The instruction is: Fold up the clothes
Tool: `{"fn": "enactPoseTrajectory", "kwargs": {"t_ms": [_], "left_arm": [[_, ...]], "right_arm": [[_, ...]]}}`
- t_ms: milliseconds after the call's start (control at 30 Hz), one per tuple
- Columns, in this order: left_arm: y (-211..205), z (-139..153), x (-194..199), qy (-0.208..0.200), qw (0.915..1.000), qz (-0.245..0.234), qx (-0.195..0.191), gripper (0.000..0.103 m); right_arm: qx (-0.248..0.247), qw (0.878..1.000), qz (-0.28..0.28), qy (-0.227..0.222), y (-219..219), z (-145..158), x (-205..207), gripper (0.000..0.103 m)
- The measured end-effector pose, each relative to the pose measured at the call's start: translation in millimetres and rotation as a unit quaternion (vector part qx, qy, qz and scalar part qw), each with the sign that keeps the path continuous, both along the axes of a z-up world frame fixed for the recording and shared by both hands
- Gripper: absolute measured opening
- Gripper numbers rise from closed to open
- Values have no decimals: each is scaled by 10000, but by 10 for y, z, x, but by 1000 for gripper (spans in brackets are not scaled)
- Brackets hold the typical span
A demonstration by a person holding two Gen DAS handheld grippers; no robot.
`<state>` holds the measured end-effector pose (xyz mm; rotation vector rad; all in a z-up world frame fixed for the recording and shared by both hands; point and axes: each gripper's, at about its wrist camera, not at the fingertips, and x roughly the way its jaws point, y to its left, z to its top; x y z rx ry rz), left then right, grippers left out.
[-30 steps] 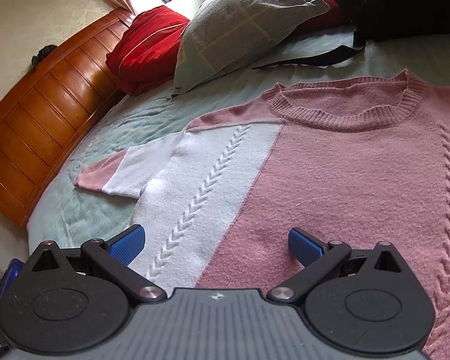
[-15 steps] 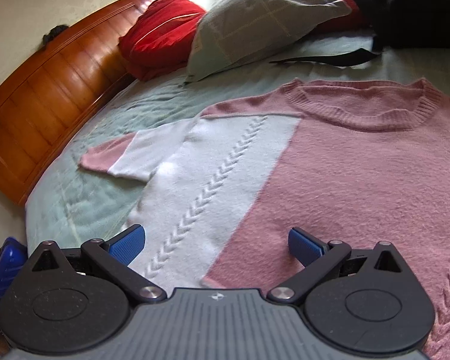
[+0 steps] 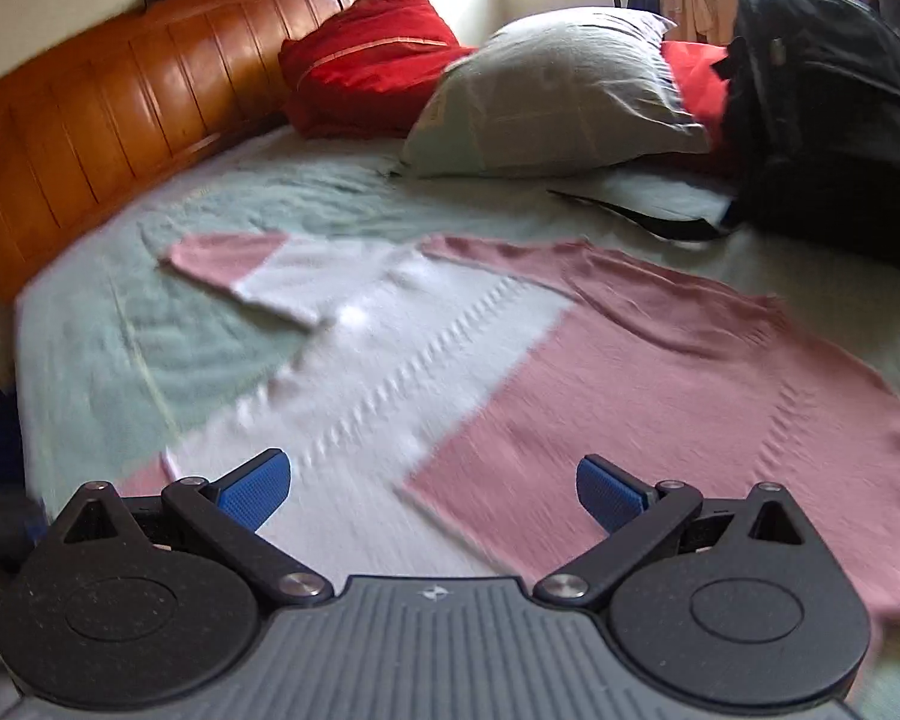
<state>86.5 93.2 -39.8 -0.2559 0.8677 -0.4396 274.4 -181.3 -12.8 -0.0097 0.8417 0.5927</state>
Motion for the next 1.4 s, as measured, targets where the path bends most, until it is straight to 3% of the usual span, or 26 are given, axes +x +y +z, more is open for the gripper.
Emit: {"fn": "enactPoseTrajectory", "kwargs": {"t_ms": [167,267,433,667,800,967,1100,1400], "left_arm": [[-205,177,-90,-34,9956,-851,-395,102],[-286,196,-161,-41,9946,-1007,-230,102],[-212,146,-203,-17,9983,-499,312,102],[-84,98,-216,-8,9986,-204,495,102],[-87,135,-239,-71,9977,-172,658,102],[-79,147,-259,-110,9956,127,925,102],[64,149,-311,-162,9962,310,799,102],[487,245,170,-595,9930,768,666,102]], "right_arm": [[-455,9986,-257,50,-359,-55,-252,103],[-497,9974,-474,206,-493,-204,-300,103],[-384,9977,-356,430,-463,-465,-445,103],[-1353,9900,36,-396,-426,-585,-1123,103],[-1162,9915,231,-531,-415,-442,-1387,103],[-905,9925,547,-607,-42,-418,-1377,103],[-1256,9885,708,-454,95,-590,-1466,103],[-1212,9888,513,-699,268,-327,-1343,103]]}}
